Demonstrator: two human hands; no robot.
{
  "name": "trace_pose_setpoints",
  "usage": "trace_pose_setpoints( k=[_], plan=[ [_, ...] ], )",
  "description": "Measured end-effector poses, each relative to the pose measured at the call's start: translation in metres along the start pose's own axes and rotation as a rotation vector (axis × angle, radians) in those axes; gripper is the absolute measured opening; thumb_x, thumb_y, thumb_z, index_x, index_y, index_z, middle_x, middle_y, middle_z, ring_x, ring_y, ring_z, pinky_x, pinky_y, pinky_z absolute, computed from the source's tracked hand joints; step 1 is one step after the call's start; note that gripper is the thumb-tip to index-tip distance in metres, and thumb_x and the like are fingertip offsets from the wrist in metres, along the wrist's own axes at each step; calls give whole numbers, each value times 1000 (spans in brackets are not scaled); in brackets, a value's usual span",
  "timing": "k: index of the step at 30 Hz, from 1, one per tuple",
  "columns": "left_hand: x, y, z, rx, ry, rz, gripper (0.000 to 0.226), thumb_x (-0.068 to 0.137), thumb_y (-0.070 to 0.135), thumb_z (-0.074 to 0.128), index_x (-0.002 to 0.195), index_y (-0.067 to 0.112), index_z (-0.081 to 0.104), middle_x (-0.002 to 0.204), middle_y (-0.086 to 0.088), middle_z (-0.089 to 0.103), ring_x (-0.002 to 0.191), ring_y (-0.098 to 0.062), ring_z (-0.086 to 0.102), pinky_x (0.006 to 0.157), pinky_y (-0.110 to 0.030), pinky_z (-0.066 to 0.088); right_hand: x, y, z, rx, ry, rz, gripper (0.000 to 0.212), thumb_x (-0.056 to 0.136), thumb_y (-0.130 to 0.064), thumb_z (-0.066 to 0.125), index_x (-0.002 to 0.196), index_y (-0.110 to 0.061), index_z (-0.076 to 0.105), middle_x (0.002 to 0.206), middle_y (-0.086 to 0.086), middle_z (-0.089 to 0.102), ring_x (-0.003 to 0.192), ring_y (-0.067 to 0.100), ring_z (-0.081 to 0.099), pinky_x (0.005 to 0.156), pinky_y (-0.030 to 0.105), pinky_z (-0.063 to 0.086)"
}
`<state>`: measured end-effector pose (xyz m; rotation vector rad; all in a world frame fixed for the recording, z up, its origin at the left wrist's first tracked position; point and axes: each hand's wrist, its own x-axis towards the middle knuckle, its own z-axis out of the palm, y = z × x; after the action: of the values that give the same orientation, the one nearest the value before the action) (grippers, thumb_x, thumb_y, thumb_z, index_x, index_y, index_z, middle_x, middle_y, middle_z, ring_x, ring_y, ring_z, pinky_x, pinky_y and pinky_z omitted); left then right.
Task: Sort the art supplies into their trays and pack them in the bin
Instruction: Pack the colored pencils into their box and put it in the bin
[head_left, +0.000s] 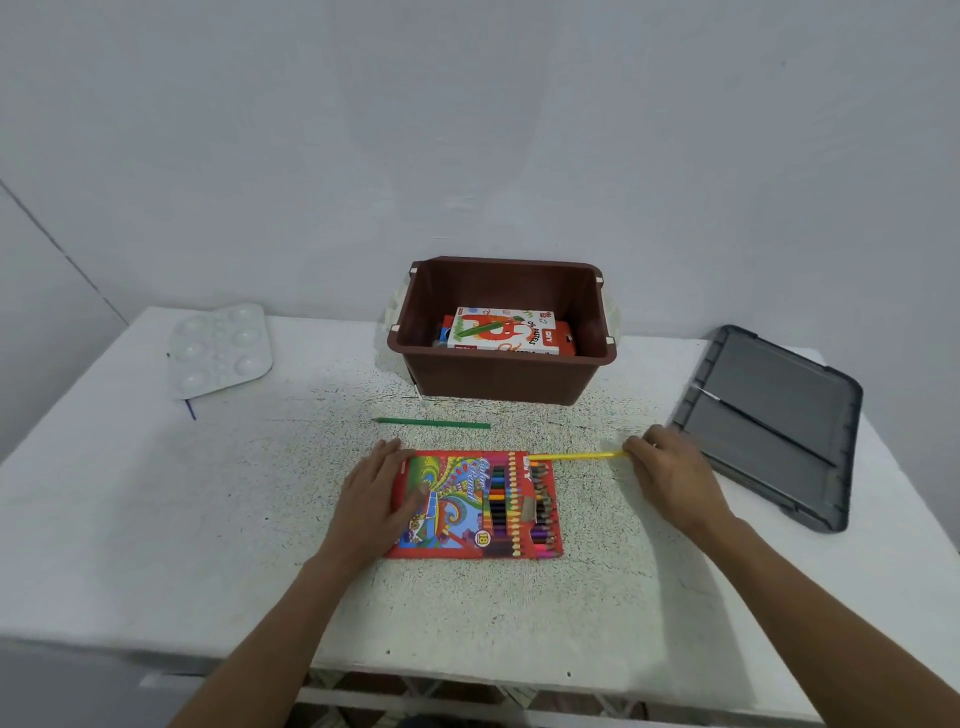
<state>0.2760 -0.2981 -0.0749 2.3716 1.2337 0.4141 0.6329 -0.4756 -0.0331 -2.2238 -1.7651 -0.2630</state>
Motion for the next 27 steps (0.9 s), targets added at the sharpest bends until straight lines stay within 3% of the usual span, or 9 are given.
trace_pose_setpoints(
  k=[9,14,20,24,27],
  plan=[
    [0,-2,1,10,16,2,61,92,60,52,144,28,42,156,5,36,143,-20,36,112,-47,32,10,-69,19,79,-5,22,15,79,-8,81,88,-9,69,73,5,59,58,21,52,53,28,33],
    [-1,-2,2,9,27,10,63,91,61,51,144,27,42,155,4,37,142,-20,37,112,-46,32,7,-99,31,204,0,5,27,80,-15,79,104,-8,69,93,6,64,78,22,59,66,31,48],
    [-1,-3,2,29,44,35,63,90,63,47,141,27,46,154,4,40,140,-19,39,111,-44,31,0,-100,42,295,61,35,31,84,-8,71,115,-8,69,99,8,64,86,24,57,72,35,49],
    [2,-3,0,15,49,31,60,88,62,49,137,27,49,150,5,44,136,-18,44,109,-48,36,-4,-97,47,325,71,39,33,90,-15,64,123,-9,65,104,5,62,90,19,52,76,35,50],
    [8,-2,-7,8,75,39,57,88,61,45,130,23,55,138,1,56,121,-18,55,102,-48,44,-8,-98,48,345,57,67,39,96,-25,50,131,-10,56,112,4,60,93,9,40,79,31,45]
  ],
)
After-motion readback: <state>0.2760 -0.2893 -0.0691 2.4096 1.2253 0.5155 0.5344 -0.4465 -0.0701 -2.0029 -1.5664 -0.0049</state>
